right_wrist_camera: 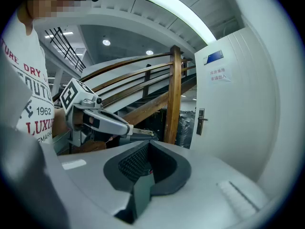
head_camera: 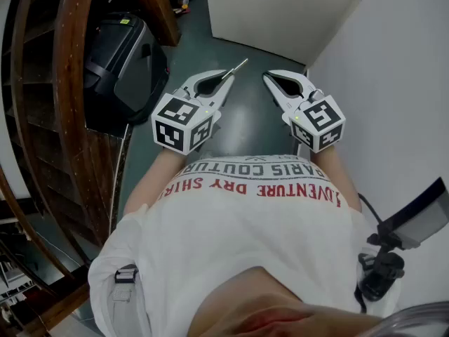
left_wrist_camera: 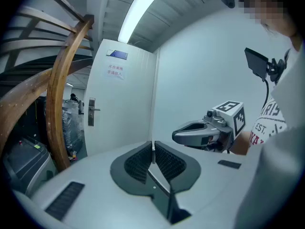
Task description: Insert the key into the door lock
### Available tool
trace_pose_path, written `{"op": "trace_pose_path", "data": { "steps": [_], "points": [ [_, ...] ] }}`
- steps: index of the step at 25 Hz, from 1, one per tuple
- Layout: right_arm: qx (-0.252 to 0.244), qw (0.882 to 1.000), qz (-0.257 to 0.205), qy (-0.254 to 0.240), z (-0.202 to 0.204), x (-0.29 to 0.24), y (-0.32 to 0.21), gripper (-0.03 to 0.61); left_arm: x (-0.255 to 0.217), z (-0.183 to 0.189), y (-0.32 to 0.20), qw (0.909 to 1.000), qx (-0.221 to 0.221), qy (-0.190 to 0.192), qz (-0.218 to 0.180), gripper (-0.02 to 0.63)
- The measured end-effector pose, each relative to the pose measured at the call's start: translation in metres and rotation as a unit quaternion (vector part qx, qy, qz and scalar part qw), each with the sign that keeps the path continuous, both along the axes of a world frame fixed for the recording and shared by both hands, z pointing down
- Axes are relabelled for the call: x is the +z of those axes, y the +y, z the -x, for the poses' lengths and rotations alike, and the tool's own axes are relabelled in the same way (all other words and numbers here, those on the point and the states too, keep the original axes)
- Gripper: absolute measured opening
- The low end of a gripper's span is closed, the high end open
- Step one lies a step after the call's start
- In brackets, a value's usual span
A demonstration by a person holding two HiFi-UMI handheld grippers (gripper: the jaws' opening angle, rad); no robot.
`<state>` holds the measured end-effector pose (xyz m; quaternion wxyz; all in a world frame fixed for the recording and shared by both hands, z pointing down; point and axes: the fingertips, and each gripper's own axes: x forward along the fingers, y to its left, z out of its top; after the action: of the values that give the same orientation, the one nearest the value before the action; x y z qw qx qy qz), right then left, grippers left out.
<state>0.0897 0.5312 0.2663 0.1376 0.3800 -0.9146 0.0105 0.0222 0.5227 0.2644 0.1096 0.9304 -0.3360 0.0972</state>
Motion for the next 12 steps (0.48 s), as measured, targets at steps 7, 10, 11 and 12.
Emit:
{"op": "trace_pose_path", "data": {
  "steps": [7, 10, 11, 12],
  "points": [
    [-0.002, 1.0, 0.003, -0.005, -0.002, -0.004, 0.006, 0.002, -0.004, -0.003, 0.005, 1.0, 0.0, 0.004, 0.005, 0.023],
    [0.0, 1.0, 0.003, -0.016, -0.009, -0.01, 0.007, 0.002, -0.007, -0.01, 0.007, 1.0, 0.0, 0.005, 0.006, 0.023],
    [0.0, 1.0, 0.001, -0.019, -0.012, -0.011, 0.008, 0.003, -0.007, -0.013, 0.008, 1.0, 0.001, 0.004, 0.006, 0.023],
    [0.002, 1.0, 0.0, -0.022, -0.016, -0.01, 0.009, 0.003, -0.007, -0.017, 0.009, 1.0, 0.001, 0.004, 0.005, 0.023]
  ]
}}
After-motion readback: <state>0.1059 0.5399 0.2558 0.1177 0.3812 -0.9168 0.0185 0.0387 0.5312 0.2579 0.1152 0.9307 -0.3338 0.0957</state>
